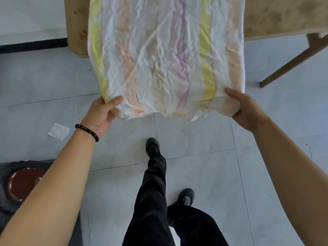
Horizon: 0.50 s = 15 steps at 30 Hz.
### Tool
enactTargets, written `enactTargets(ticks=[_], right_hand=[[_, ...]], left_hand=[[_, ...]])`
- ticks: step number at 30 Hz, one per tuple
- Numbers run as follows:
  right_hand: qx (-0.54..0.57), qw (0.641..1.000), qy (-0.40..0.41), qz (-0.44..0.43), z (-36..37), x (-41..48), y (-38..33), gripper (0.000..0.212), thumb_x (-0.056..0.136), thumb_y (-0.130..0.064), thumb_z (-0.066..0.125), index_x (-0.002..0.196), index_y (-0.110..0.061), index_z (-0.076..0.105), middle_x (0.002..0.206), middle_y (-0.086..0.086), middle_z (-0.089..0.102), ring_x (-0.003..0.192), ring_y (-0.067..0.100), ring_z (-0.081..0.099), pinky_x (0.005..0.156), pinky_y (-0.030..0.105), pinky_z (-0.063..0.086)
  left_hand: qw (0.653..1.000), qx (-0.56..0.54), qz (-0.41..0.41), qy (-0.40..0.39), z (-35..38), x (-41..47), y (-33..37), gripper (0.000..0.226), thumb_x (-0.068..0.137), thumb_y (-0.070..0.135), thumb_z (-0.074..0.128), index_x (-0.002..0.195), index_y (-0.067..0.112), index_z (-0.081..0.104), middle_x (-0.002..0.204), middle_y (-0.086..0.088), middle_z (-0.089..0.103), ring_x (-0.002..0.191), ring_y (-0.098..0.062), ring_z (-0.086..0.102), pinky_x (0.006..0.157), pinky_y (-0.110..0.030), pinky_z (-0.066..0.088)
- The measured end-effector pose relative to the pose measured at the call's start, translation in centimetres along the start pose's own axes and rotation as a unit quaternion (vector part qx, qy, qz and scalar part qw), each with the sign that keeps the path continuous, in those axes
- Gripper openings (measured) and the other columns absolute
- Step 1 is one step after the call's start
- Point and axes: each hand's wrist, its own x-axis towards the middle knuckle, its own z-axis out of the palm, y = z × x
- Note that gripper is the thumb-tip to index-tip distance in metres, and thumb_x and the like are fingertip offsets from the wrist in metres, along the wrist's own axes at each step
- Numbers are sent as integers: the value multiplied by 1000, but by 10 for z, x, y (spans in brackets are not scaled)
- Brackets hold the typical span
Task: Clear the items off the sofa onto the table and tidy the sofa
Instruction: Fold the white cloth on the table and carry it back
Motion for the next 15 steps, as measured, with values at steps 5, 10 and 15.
enactTargets(ticks=[5,10,15], right_hand=[[77,997,-20,-6,3,-26,-2,45,92,-32,67,131,-13,60,129,7,67,121,24,63,95,39,55],[92,994,-60,12,10,-36,7,47,92,-30,65,135,-12,58,130,9,66,120,25,63,91,39,56],[113,992,-63,4,9,-34,11,45,90,-21,66,131,-6,59,133,15,63,124,31,60,101,48,50]], left_hand=[[997,-73,-34,6,10,-27,-8,19,92,11,61,107,16,70,111,-3,72,102,-17,69,82,-31,58],[984,-141,-99,-41,28,-35,-14,44,95,11,54,139,4,50,137,-13,57,126,-26,56,100,-38,50],[989,-119,-73,-57,42,-33,-19,41,95,12,54,135,5,54,137,-14,57,126,-26,56,107,-42,43]])
